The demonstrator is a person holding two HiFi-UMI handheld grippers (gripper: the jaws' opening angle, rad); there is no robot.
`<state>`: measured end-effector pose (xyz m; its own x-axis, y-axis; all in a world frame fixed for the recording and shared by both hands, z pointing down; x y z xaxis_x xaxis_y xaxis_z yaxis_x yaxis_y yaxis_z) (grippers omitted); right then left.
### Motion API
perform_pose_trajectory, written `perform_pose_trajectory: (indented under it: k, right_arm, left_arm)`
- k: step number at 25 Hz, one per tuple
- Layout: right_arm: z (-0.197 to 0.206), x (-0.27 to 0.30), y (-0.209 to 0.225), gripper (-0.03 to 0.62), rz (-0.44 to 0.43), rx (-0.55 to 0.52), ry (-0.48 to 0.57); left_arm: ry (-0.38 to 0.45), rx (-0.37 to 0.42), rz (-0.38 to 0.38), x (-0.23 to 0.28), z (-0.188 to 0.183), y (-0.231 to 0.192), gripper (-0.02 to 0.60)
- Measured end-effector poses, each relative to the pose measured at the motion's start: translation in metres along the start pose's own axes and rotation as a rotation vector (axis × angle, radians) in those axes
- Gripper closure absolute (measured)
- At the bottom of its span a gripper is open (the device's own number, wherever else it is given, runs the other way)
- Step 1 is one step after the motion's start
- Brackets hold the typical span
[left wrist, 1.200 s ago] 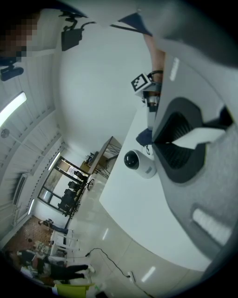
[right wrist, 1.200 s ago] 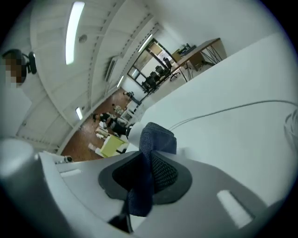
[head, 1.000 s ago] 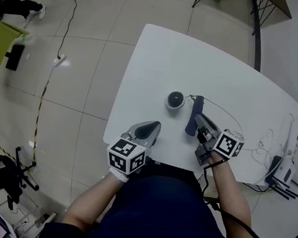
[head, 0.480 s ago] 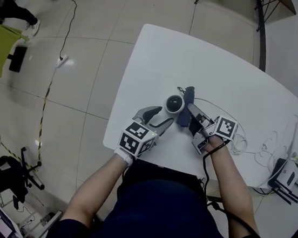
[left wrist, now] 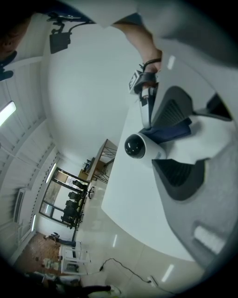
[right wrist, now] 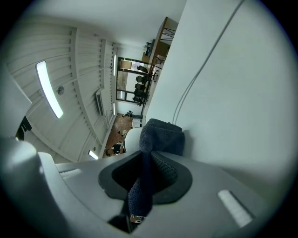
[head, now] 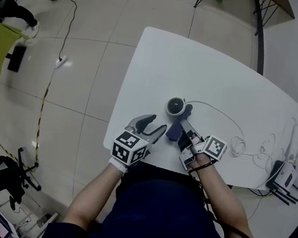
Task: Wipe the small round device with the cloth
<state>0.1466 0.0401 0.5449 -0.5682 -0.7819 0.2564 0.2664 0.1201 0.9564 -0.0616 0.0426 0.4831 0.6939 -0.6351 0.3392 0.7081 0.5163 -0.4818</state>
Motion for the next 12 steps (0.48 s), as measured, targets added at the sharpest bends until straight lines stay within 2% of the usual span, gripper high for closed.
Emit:
perform_pose_trajectory:
  k: [4, 8, 12]
  right_arm:
    - [0.023, -0.003, 0.0, 0.528, 0.019, 0.001, -0.041]
    - [0.047, 0.008, -0.008, 0.528, -0.03, -0.051, -0.147]
    - [0.06, 0.024, -0.014, 0.528, -0.054, -0.096, -0.201]
  left_arm:
    - [0.016, -0.008, 0.006, -0.015, 0.002, 0.003, 0.368]
    - [0.059, -0.013, -0.016, -0.034, -0.003, 0.001, 0.376]
    - [0.097, -0.024, -0.06, -0.053, -0.007, -0.007, 0.382]
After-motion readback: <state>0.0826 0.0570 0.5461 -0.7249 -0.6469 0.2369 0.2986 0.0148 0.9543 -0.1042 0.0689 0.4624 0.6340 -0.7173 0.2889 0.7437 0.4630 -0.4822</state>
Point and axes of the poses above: the fingertips, and each gripper's own axes: x forward along the fingers, y to its right, z out of its underside, the point moved 9 cm from there along -x, backward along the fingers, and after that the axes turned 12 degrees about y, right-handed, at the moved point
